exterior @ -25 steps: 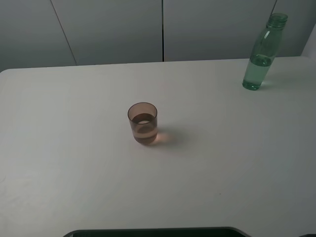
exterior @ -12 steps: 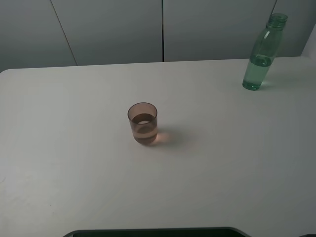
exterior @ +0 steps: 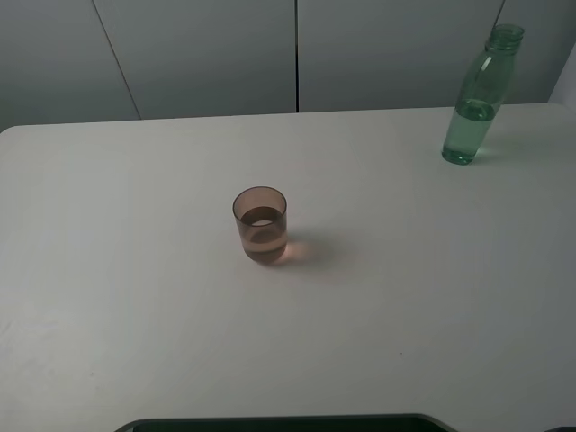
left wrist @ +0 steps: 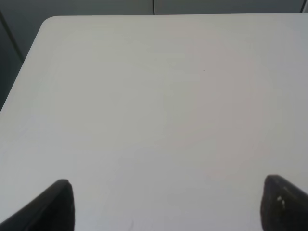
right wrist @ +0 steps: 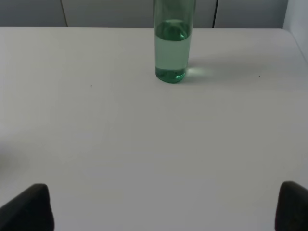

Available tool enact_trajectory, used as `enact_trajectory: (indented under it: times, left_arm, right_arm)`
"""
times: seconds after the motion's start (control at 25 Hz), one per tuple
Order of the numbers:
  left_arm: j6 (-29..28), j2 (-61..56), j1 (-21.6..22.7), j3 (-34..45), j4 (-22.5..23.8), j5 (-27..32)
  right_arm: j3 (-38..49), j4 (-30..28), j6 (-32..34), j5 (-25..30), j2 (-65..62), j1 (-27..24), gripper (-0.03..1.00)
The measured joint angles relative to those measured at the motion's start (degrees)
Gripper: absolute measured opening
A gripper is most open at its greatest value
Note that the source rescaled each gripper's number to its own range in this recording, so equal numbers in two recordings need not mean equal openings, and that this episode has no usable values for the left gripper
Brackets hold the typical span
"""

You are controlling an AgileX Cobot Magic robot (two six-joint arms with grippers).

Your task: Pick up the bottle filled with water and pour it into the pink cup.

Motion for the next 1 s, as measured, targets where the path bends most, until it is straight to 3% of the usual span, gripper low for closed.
enact_trajectory:
  times: [1.0]
  left_arm:
    - [-0.2,0.0,0.0,0.0,0.0,0.0]
  right_arm:
    - [0.1,1.2,3.1,-0.5,-0.2,0.0,1.00]
